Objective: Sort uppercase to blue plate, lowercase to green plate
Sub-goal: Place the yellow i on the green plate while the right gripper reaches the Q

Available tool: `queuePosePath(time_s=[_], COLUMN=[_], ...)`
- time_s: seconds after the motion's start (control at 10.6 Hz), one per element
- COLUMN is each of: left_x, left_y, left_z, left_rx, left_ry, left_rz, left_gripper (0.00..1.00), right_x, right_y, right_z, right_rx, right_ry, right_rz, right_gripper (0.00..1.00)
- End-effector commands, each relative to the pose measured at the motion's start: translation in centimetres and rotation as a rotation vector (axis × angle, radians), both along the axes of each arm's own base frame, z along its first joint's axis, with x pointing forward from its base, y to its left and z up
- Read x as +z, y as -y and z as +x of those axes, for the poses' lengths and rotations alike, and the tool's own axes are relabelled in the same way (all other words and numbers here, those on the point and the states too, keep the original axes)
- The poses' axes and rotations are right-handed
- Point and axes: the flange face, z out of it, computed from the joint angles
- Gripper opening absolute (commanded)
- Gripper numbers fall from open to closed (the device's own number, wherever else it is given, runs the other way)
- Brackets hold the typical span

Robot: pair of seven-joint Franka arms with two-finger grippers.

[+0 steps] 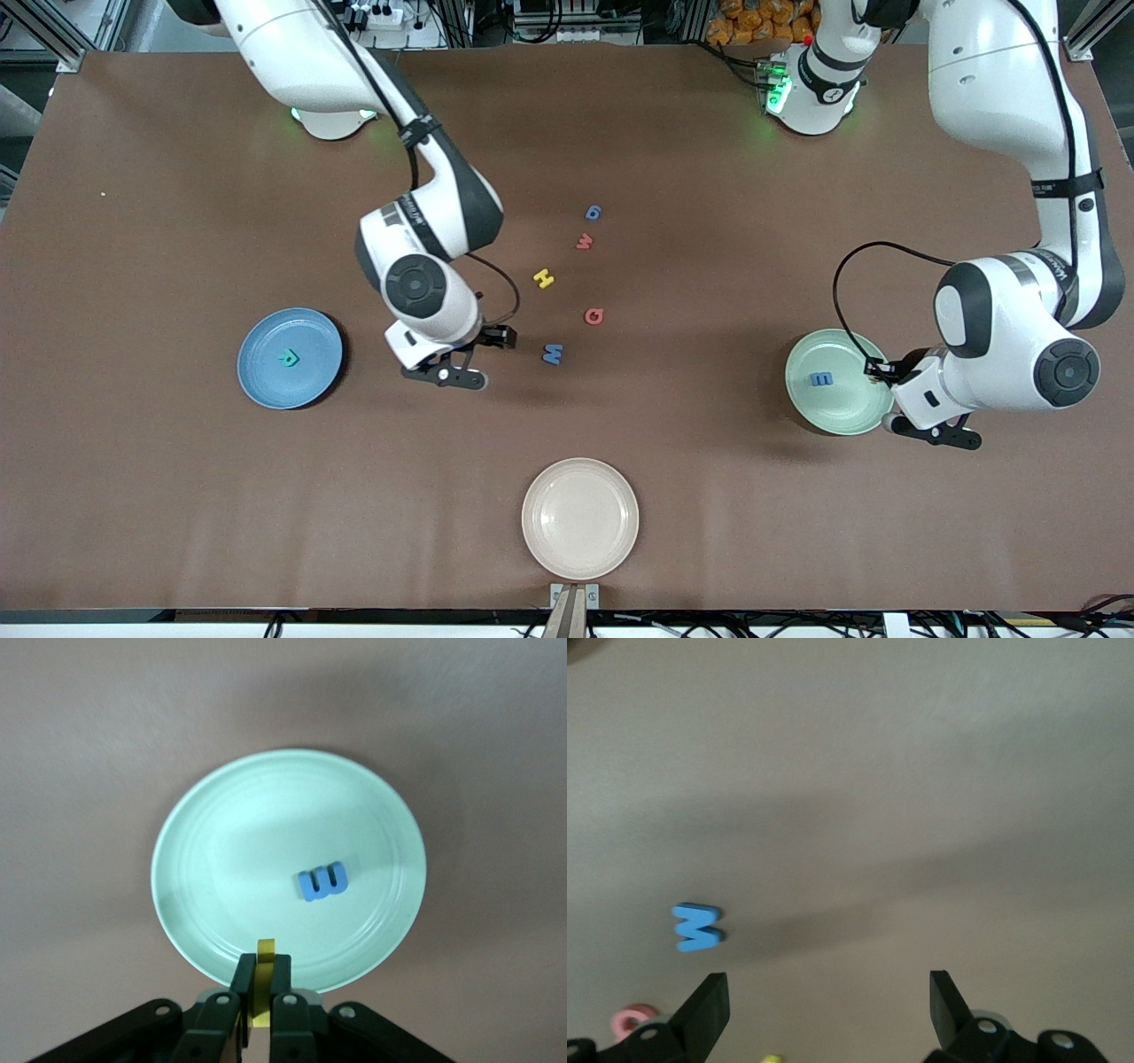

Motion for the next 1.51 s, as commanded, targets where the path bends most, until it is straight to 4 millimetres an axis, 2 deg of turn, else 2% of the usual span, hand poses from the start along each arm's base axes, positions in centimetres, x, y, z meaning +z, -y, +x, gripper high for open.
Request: queuePosePath(time_s=[0.0,0.09,0.19,0.28,0.38,0.47,0.66,0.85,1.04,1.14,1.32,1.42], left_x=[-2.8,-3.4,-3.2,-2.9,-1.7,0.5,5.6,11.5,17.8,20.0,22.9,23.7], left_y=[1.9,2.3,2.5,2.4,2.4,2.2,1.8,2.0,2.2,2.1,0.4,-0.4], left_z=[-1.4,-1.3,-1.1,-1.0,-0.5,0.3,0.6,-0.1,-2.1,-2.7,-3.6,-3.9], left_rx=[0.000,-0.028,-0.061,-0.063,-0.065,-0.063,-0.046,-0.043,-0.052,-0.049,0.042,0.063], left_ry=[-0.017,-0.012,-0.003,0.002,0.025,0.067,0.143,0.209,0.218,0.238,0.264,0.262], left_rz=[-0.020,-0.008,-0.001,-0.002,-0.008,-0.012,-0.044,-0.091,-0.147,-0.155,-0.150,-0.139], left_gripper=[0.24,0.72,1.00,1.00,1.00,1.00,1.00,1.00,1.00,1.00,1.00,1.00], right_x=[-1.4,-2.7,-4.0,-4.8,-5.8,-6.3,-8.0,-10.4,-11.2,-11.2,-11.1,-11.1], right_y=[-4.8,-7.3,-10.0,-12.0,-14.2,-15.3,-17.1,-17.8,-18.0,-18.0,-18.1,-18.1], right_z=[-1.3,-2.8,-4.2,-4.8,-5.9,-6.2,-7.4,-8.1,-8.5,-8.6,-8.7,-8.7], right_rx=[-0.169,-0.223,-0.280,-0.341,-0.378,-0.416,-0.467,-0.476,-0.472,-0.471,-0.468,-0.468], right_ry=[0.017,0.022,0.036,0.047,0.050,0.055,0.070,0.073,0.071,0.070,0.071,0.071], right_rz=[-0.004,0.002,0.015,0.023,0.026,0.027,0.042,0.038,0.032,0.031,0.032,0.032], right_gripper=[1.00,1.00,1.00,1.00,1.00,1.00,1.00,1.00,1.00,1.00,1.00,1.00])
